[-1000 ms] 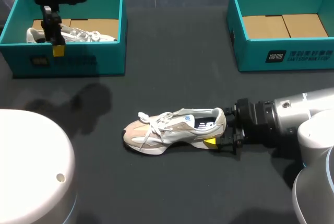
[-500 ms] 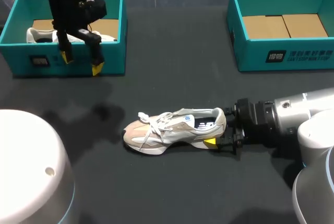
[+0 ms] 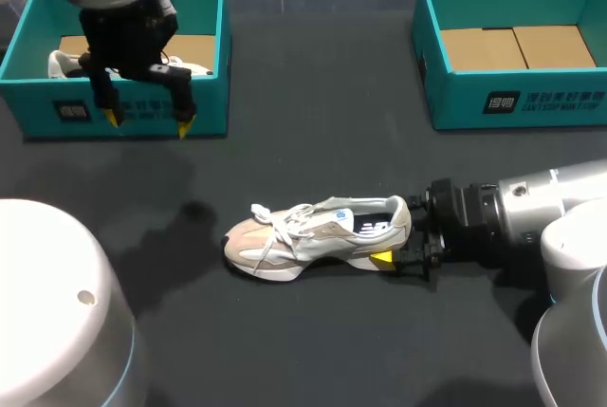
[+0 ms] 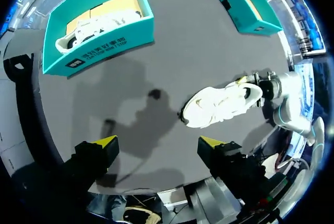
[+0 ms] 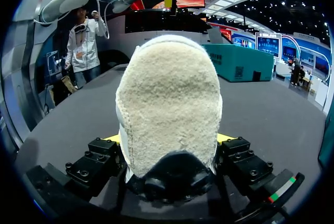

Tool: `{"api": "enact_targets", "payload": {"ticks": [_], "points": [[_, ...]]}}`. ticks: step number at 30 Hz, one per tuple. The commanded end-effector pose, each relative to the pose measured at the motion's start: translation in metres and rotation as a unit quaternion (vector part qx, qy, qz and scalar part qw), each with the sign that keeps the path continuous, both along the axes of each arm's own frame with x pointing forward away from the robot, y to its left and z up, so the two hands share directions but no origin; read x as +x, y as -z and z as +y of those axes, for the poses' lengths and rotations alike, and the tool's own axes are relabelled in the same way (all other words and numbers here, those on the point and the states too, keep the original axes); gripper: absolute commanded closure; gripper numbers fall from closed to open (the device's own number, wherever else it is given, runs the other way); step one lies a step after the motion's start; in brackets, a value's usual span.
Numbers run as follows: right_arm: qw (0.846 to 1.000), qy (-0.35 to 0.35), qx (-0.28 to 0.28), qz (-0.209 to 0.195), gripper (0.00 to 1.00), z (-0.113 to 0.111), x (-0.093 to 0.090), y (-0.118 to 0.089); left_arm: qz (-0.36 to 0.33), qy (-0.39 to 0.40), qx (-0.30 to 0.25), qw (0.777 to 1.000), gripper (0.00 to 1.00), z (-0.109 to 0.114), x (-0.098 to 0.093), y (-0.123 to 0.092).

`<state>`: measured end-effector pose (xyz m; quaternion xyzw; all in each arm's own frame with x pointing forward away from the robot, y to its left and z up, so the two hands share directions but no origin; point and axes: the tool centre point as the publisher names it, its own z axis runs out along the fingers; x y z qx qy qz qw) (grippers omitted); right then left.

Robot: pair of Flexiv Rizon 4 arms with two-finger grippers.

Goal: Take the shoe out of the shoebox, open the shoe tongue, remove and reinsert the insole, then place the shoe into the shoebox

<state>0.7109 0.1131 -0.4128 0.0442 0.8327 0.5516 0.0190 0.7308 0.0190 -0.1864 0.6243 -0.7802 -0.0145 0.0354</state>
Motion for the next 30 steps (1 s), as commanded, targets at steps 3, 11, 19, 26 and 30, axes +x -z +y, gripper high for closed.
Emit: {"api": "enact_targets", "payload": {"ticks": [3,11,19,26,30], "points": [[1.000,0.001,-0.002,0.000,1.00,0.001,0.000,0.000,-0.034,-0.081,0.031,0.996,0.00,-0.052,-0.026,0.019],[1.000,0.001,-0.002,0.000,1.00,0.001,0.000,0.000,-0.005,-0.150,0.015,0.989,0.00,-0.112,-0.048,0.030],[1.000,0.001,-0.002,0.000,1.00,0.001,0.000,0.000,-0.006,-0.160,0.009,0.987,0.00,-0.119,-0.048,0.031],[1.000,0.001,-0.002,0.000,1.00,0.001,0.000,0.000,0.012,-0.161,0.023,0.987,0.00,-0.136,-0.048,0.043],[1.000,0.001,-0.002,0.000,1.00,0.001,0.000,0.000,0.019,-0.161,0.042,0.986,0.00,-0.157,-0.044,0.056]]}}
